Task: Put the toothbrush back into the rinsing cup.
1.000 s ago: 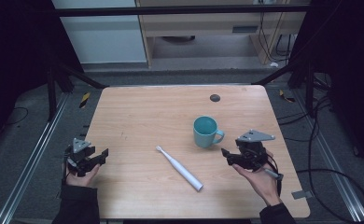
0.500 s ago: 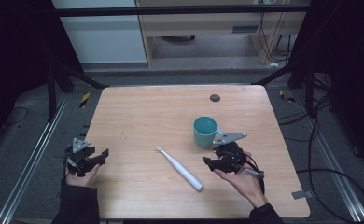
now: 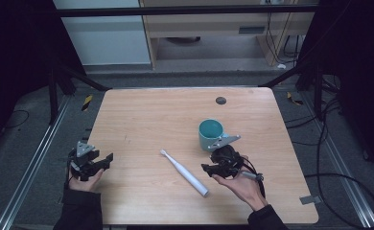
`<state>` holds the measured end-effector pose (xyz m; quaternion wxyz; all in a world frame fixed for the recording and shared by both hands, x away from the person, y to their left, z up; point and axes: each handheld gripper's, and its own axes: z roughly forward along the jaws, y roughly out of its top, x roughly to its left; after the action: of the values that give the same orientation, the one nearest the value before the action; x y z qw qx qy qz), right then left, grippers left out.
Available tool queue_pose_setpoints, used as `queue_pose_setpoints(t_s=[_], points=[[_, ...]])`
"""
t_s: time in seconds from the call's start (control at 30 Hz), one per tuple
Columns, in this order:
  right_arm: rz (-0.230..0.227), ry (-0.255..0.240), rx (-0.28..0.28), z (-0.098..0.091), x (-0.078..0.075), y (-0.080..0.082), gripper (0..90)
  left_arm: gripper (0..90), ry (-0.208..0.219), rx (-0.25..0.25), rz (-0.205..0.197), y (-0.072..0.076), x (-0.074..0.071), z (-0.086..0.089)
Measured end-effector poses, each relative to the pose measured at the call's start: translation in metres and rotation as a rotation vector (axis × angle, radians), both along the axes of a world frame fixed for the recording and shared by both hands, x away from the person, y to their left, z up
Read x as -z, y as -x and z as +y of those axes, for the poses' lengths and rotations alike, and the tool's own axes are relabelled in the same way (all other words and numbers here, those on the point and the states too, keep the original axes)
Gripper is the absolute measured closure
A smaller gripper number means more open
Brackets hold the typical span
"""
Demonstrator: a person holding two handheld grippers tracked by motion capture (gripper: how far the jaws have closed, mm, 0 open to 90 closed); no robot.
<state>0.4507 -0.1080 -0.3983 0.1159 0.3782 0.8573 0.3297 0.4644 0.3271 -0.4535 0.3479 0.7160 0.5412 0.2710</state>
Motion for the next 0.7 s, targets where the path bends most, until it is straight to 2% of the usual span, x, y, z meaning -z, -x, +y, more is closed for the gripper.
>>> queue_pose_setpoints(t_s=[0.7], points=[[0.089,0.084,-0.048,0.033,0.015,-0.009,59.7,39.6,-0.014,0.016,0.015,-0.002,0.001,-0.002]])
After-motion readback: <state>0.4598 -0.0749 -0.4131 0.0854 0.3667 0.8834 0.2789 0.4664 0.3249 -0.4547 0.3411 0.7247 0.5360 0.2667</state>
